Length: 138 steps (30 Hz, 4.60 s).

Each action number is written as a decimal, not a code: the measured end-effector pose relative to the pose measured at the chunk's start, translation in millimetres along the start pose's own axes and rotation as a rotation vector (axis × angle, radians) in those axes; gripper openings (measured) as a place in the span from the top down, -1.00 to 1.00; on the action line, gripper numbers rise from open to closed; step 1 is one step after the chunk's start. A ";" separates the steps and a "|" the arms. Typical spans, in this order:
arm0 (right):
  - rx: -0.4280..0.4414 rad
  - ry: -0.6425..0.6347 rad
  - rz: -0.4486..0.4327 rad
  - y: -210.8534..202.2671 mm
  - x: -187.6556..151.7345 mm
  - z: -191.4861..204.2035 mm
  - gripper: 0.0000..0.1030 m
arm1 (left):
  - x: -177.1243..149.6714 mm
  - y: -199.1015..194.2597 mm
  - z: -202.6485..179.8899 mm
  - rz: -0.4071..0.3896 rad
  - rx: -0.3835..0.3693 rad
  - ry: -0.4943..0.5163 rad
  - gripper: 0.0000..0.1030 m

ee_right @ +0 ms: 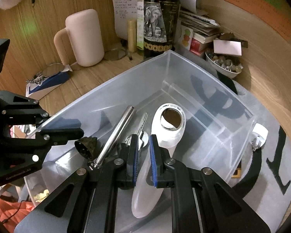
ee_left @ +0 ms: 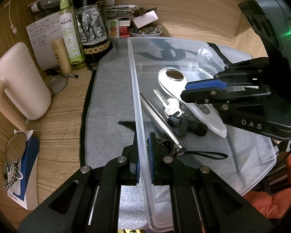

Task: Organize rigid objects
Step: 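Carry the keys into the box and release them with the right gripper, then grasp the gold-and-black cylinder upright with the right gripper, then lower the gold-and-black cylinder into the box and open the right gripper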

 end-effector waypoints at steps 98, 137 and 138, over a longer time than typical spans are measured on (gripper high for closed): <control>-0.136 0.094 -0.279 -106.1 11.5 -50.5 0.58 | -2.6 1.2 5.2 0.008 0.005 0.004 0.87; -0.092 0.046 -0.223 -81.8 15.4 -28.7 -0.04 | 0.7 0.4 5.3 0.007 0.001 -0.001 0.87; -0.103 0.057 -0.239 -87.6 16.7 -33.7 -0.04 | 1.0 0.5 5.4 0.007 0.001 -0.001 0.87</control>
Point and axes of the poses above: each gripper's, at about its wrist camera, not at the fingertips, and y roughly the way its jaws point, z to its left, x to its top, the point moved 10 cm from there along y, roughly the way its jaws point, and after that the axes turned 10 degrees about x, right-handed, at the moved point
